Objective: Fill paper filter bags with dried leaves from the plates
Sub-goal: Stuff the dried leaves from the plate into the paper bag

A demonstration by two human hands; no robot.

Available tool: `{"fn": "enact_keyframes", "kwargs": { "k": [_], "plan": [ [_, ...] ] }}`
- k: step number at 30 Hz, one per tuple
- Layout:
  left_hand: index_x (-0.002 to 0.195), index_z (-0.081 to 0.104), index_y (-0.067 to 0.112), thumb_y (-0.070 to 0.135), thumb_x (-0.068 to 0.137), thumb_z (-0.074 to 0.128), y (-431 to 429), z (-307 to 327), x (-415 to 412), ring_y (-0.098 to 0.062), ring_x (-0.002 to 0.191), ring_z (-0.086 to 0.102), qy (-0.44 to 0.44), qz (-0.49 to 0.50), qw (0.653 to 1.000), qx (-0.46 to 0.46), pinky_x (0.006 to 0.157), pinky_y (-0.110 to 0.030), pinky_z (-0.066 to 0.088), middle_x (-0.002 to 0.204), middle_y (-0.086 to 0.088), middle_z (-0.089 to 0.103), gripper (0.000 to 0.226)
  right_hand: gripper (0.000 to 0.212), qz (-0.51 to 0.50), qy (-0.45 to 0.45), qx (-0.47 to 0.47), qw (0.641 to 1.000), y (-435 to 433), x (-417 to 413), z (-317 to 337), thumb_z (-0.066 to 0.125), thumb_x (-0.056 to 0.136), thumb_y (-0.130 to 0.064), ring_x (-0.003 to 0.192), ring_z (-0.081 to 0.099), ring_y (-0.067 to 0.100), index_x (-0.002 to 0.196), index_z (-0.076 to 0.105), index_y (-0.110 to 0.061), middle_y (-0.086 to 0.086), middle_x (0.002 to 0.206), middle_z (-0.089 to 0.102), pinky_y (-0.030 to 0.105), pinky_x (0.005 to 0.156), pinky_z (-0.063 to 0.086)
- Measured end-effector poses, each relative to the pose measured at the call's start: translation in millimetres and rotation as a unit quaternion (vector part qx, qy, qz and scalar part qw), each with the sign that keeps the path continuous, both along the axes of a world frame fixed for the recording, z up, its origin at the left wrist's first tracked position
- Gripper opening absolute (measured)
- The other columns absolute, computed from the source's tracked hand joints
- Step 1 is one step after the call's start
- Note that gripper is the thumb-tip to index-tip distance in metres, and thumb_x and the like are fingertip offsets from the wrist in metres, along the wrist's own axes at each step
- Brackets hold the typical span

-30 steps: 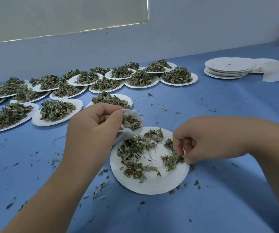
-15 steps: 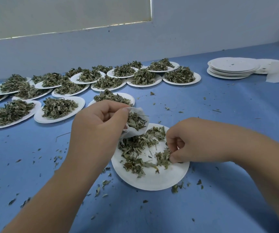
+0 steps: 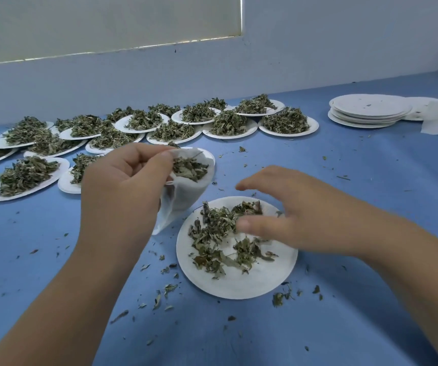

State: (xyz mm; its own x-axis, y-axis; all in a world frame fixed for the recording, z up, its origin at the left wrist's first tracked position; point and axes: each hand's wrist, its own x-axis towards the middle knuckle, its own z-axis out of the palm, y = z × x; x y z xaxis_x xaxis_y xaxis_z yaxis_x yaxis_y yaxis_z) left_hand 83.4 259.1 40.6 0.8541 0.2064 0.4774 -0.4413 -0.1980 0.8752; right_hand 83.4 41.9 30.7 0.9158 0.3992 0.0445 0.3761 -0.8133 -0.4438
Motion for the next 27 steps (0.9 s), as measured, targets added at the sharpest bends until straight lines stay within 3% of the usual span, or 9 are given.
{"fn": "enact_keyframes", "kwargs": {
  "k": [3, 7, 10, 12, 14, 17, 20, 22, 27],
  "plan": [
    [0.077, 0.077, 0.028, 0.023, 0.080, 0.066, 5, 0, 2, -0.004, 0.042, 0.042, -0.002, 0.016, 1.000, -0.010, 0.045, -0.017, 0.034, 0.052, 0.010, 0.057, 0.012, 0.101, 0.031, 0.038, -0.051, 0.997, 15, -5, -14, 0.021, 0.056, -0.093, 0.142, 0.009, -0.002, 0.146, 0.010, -0.049, -0.025, 0.156, 0.006, 0.031, 0.114, 0.022],
    [0.077, 0.076, 0.026, 0.024, 0.080, 0.067, 5, 2, 2, -0.008, 0.044, 0.037, -0.004, 0.028, 1.000, -0.012, 0.047, -0.021, 0.032, 0.051, 0.008, 0.053, 0.011, 0.108, 0.060, 0.066, -0.077, 0.993, 24, -9, -23, 0.020, 0.055, -0.094, 0.143, -0.004, -0.005, 0.149, 0.005, -0.044, -0.026, 0.157, -0.003, 0.031, 0.117, 0.014],
    [0.078, 0.075, 0.022, 0.013, 0.087, 0.066, 5, 4, 1, -0.005, 0.041, 0.037, -0.004, 0.027, 0.999, -0.018, 0.044, -0.017, 0.034, 0.048, 0.010, 0.052, 0.015, 0.102, 0.065, 0.062, -0.062, 0.994, 23, -10, -21, 0.024, 0.057, -0.094, 0.139, 0.017, -0.005, 0.147, 0.015, -0.047, -0.031, 0.151, 0.015, 0.027, 0.113, 0.026],
    [0.078, 0.073, 0.018, 0.007, 0.089, 0.064, 3, 6, 0, -0.003, 0.039, 0.037, 0.000, 0.023, 0.999, -0.033, 0.041, -0.013, 0.034, 0.046, 0.010, 0.050, 0.019, 0.090, 0.057, 0.036, -0.045, 0.997, 23, -11, -18, 0.027, 0.060, -0.092, 0.121, 0.039, -0.006, 0.138, 0.031, -0.048, -0.030, 0.134, 0.038, 0.027, 0.102, 0.039],
    [0.078, 0.072, 0.013, 0.002, 0.089, 0.061, 0, 7, -2, -0.002, 0.036, 0.040, 0.003, 0.012, 0.998, -0.056, 0.038, -0.011, 0.035, 0.043, 0.011, 0.049, 0.019, 0.077, 0.043, -0.003, -0.025, 0.999, 24, -10, -16, 0.028, 0.064, -0.088, 0.109, 0.045, -0.006, 0.129, 0.041, -0.047, -0.028, 0.120, 0.046, 0.028, 0.094, 0.044],
    [0.077, 0.072, 0.012, 0.001, 0.089, 0.061, 0, 10, -4, -0.002, 0.035, 0.040, -0.006, 0.007, 0.998, -0.060, 0.039, -0.010, 0.034, 0.042, 0.012, 0.049, 0.020, 0.075, 0.044, -0.048, -0.028, 0.997, 30, -7, -16, 0.026, 0.070, -0.086, 0.118, 0.039, -0.004, 0.133, 0.040, -0.046, -0.028, 0.127, 0.041, 0.026, 0.096, 0.041],
    [0.080, 0.073, 0.015, 0.005, 0.089, 0.062, 2, 10, -2, -0.002, 0.038, 0.040, -0.012, 0.018, 0.999, -0.035, 0.041, -0.013, 0.034, 0.044, 0.013, 0.050, 0.018, 0.087, 0.080, -0.057, -0.083, 0.992, 41, -2, -20, 0.017, 0.070, -0.088, 0.140, 0.019, 0.006, 0.146, 0.021, -0.046, -0.020, 0.154, 0.015, 0.032, 0.110, 0.028],
    [0.081, 0.074, 0.018, 0.009, 0.089, 0.063, 5, 9, -1, -0.003, 0.039, 0.039, -0.015, 0.028, 0.999, -0.020, 0.043, -0.014, 0.034, 0.045, 0.012, 0.051, 0.016, 0.089, 0.102, -0.049, -0.100, 0.989, 48, -2, -24, 0.012, 0.070, -0.087, 0.144, 0.008, 0.008, 0.148, 0.014, -0.043, -0.015, 0.159, 0.003, 0.035, 0.114, 0.018],
    [0.081, 0.074, 0.016, 0.006, 0.089, 0.062, 6, 10, 0, -0.003, 0.039, 0.037, -0.014, 0.024, 0.999, -0.039, 0.041, -0.013, 0.034, 0.045, 0.009, 0.049, 0.017, 0.088, 0.125, -0.033, -0.102, 0.986, 49, -5, -26, 0.016, 0.074, -0.087, 0.142, 0.020, 0.011, 0.144, 0.031, -0.036, -0.013, 0.155, 0.019, 0.033, 0.111, 0.026]
  ]
}}
